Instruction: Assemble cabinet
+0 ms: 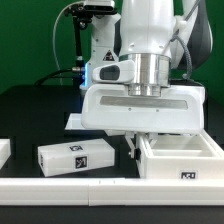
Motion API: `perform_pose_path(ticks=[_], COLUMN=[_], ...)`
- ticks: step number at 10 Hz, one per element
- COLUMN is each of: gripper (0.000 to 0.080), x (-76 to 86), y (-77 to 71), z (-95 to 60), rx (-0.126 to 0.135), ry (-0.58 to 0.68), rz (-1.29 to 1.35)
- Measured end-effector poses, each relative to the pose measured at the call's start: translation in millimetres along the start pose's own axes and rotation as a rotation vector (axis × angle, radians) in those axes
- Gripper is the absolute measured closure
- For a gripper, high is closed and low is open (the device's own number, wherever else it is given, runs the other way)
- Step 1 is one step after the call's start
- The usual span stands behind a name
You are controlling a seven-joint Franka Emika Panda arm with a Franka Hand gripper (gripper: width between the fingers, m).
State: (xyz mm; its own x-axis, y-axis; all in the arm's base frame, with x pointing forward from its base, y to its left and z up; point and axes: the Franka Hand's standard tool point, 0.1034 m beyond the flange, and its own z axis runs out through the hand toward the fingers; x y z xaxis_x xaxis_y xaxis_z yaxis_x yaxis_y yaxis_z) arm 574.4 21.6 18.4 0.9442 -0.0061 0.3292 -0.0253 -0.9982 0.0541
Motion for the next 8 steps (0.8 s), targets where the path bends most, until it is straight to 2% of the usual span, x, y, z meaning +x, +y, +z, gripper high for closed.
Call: perform_pose_path(ticks=[1, 3, 4, 5, 6, 7, 8], gripper=[0.0765, 0.0439, 0.0439, 0.0260, 0.0260, 0.0085, 0.0026], x=[-0.4, 0.7, 0.6, -1.1, -1.9, 0.5, 2.3], y=[0.0, 4.0, 4.1, -0.1, 1.3, 1.5, -5.4], z=[0.3, -4.7, -10.6, -15.9, -24.8, -38.3, -48.7], rx=[0.000, 0.010, 0.030, 0.046, 0.053, 0.062, 0.072], ry=[-0.001, -0.016, -0.032, -0.056, -0.070, -0.076, -0.067], rz=[-0.001, -0.017, -0.005, -0.004, -0.008, -0.003, 0.001])
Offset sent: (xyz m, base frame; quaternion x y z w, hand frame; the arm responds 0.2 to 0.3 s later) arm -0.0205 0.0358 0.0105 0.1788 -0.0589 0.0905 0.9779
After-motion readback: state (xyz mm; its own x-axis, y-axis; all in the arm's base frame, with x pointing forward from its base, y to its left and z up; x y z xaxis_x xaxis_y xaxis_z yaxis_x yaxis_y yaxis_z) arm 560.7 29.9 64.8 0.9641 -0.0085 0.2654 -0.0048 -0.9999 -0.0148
